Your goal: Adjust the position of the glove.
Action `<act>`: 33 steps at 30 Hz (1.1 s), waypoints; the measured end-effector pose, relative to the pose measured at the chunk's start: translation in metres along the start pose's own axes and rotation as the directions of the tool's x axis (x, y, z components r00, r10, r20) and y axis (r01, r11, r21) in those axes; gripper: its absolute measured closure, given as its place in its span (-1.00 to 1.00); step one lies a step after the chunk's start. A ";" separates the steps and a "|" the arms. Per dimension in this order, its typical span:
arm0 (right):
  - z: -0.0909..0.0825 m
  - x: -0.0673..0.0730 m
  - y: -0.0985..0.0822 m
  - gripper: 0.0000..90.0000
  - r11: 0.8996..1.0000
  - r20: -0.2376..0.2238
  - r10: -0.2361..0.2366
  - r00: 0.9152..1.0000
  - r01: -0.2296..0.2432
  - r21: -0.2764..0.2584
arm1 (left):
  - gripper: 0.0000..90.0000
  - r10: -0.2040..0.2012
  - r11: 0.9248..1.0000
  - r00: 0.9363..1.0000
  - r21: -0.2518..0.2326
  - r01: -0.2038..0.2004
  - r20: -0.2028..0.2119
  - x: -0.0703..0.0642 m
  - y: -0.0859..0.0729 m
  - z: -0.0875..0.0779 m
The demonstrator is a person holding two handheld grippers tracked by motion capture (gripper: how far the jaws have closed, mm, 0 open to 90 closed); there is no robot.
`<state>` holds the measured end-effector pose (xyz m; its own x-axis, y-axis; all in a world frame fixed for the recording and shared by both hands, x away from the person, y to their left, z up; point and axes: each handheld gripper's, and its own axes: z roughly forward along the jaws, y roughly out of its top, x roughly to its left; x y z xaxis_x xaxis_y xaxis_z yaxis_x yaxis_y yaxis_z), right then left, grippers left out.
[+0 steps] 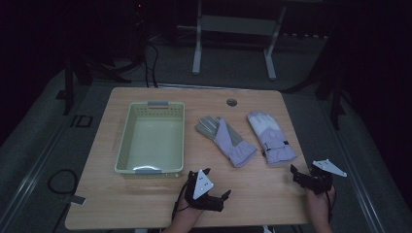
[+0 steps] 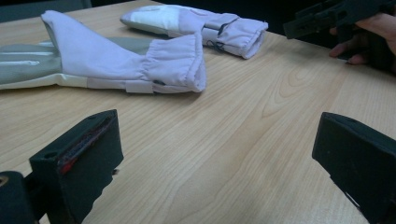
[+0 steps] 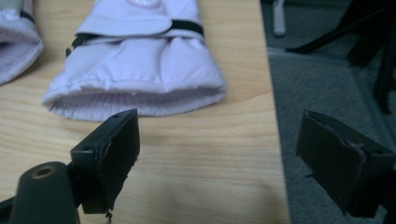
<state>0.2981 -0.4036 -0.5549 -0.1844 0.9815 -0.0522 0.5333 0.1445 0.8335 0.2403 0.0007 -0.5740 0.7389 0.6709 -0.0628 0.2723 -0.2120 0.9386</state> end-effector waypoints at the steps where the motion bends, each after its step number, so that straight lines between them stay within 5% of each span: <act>1: 0.000 -0.001 0.000 -0.69 1.000 -0.002 0.008 1.000 -0.008 0.001 | -0.96 -0.003 1.000 1.000 -0.002 0.003 0.004 0.000 0.000 0.000; 13: 0.001 -0.003 0.001 -0.69 1.000 -0.006 0.020 1.000 -0.020 0.010 | -0.96 -0.026 1.000 1.000 0.010 0.026 0.009 0.002 0.001 0.001; 22: 0.001 0.003 0.002 -0.70 0.998 -0.079 -0.010 0.997 0.014 0.055 | -0.96 -0.020 1.000 1.000 0.009 0.020 0.009 0.001 0.000 0.001; 33: -0.006 0.008 0.036 -0.69 0.998 -0.167 -0.021 0.986 0.031 0.058 | -0.96 0.000 1.000 1.000 0.008 0.000 0.017 0.000 0.000 0.000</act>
<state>0.3102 -0.3911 -0.5222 -0.3312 0.9433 0.0228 0.5746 0.1825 0.7978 0.2403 0.0003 -0.5739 0.7493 0.6587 -0.0691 0.2774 -0.2174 0.9358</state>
